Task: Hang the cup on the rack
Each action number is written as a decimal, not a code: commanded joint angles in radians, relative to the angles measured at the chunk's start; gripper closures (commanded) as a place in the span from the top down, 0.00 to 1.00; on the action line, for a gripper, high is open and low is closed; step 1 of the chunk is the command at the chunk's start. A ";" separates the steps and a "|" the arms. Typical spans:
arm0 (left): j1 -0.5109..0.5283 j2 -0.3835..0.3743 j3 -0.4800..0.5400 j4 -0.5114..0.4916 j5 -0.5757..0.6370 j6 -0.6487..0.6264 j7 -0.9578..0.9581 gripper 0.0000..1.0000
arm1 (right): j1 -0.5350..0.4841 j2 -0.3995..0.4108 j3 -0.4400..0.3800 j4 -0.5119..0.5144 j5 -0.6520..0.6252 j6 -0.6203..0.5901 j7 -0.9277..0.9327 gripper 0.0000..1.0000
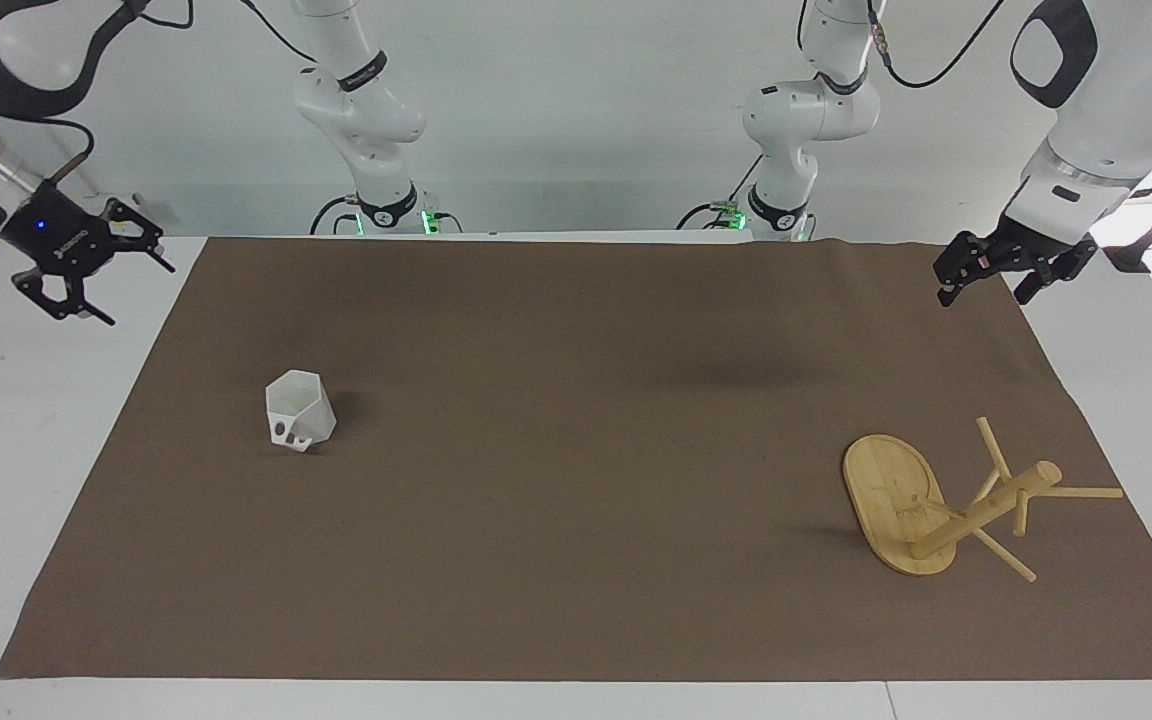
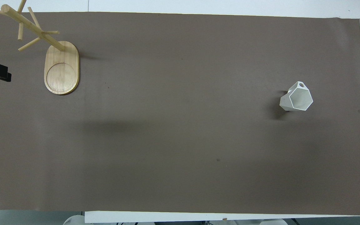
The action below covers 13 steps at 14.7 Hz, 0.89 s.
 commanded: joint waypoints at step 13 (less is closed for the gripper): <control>0.004 -0.021 -0.002 -0.016 0.012 -0.012 0.013 1.00 | -0.167 0.494 0.067 -0.025 0.623 -0.184 -0.845 1.00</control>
